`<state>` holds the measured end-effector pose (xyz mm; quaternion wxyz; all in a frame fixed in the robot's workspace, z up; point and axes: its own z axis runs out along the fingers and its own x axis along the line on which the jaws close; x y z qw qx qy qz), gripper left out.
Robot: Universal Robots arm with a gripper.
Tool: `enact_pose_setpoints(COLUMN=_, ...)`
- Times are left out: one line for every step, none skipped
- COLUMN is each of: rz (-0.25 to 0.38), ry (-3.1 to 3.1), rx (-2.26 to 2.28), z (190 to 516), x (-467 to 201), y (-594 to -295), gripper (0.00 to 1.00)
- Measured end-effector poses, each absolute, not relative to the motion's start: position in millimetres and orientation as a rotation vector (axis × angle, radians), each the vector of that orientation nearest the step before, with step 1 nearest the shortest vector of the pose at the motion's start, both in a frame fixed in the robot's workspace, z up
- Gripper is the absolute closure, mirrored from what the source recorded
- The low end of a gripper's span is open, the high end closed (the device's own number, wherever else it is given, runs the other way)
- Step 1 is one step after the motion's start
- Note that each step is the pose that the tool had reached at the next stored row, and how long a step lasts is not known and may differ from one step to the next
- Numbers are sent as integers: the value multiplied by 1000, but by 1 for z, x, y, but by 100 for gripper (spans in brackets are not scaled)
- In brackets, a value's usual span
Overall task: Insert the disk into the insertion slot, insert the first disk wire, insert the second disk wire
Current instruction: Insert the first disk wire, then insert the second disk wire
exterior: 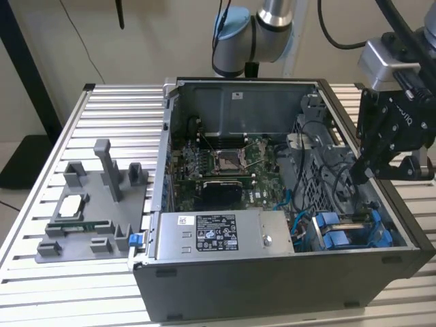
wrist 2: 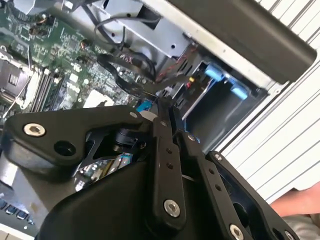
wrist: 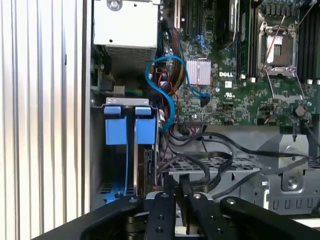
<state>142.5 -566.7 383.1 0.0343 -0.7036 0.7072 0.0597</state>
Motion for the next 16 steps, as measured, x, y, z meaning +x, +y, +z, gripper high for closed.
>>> enact_pose_setpoints(rz=184, ry=2175, rx=-2163, z=383, x=138, y=-567, gripper=100)
enact_pose_setpoints(rz=183, ry=2175, rx=-2164, z=383, x=133, y=-567, gripper=100)
enact_pose_setpoints(rz=180, ry=2176, rx=-2165, z=383, x=130, y=-567, gripper=100)
enact_pose_setpoints(rz=173, ry=2179, rx=-2168, z=382, x=127, y=-567, gripper=100)
enact_pose_setpoints(rz=165, ry=2183, rx=-2172, z=382, x=125, y=-567, gripper=100)
enact_pose_setpoints(rz=157, ry=2187, rx=-2177, z=382, x=124, y=-567, gripper=100)
enact_pose_setpoints(rz=147, ry=2192, rx=-2182, z=381, x=124, y=-567, gripper=100)
enact_pose_setpoints(rz=136, ry=2196, rx=-2189, z=381, x=124, y=-567, gripper=100)
enact_pose_setpoints(rz=127, ry=2198, rx=-2195, z=381, x=124, y=-567, gripper=100)
enact_pose_setpoints(rz=120, ry=2200, rx=-2200, z=380, x=124, y=-567, gripper=100)
enact_pose_setpoints(rz=116, ry=2200, rx=-2204, z=379, x=124, y=-567, gripper=100)
enact_pose_setpoints(rz=114, ry=2199, rx=-2206, z=377, x=124, y=-567, gripper=100)
enact_pose_setpoints(rz=113, ry=2197, rx=-2208, z=375, x=124, y=-567, gripper=100)
enact_pose_setpoints(rz=112, ry=2196, rx=-2209, z=374, x=124, y=-567, gripper=100)
enact_pose_setpoints(rz=111, ry=2194, rx=-2210, z=372, x=124, y=-567, gripper=100)
enact_pose_setpoints(rz=109, ry=2192, rx=-2211, z=370, x=124, y=-567, gripper=100)
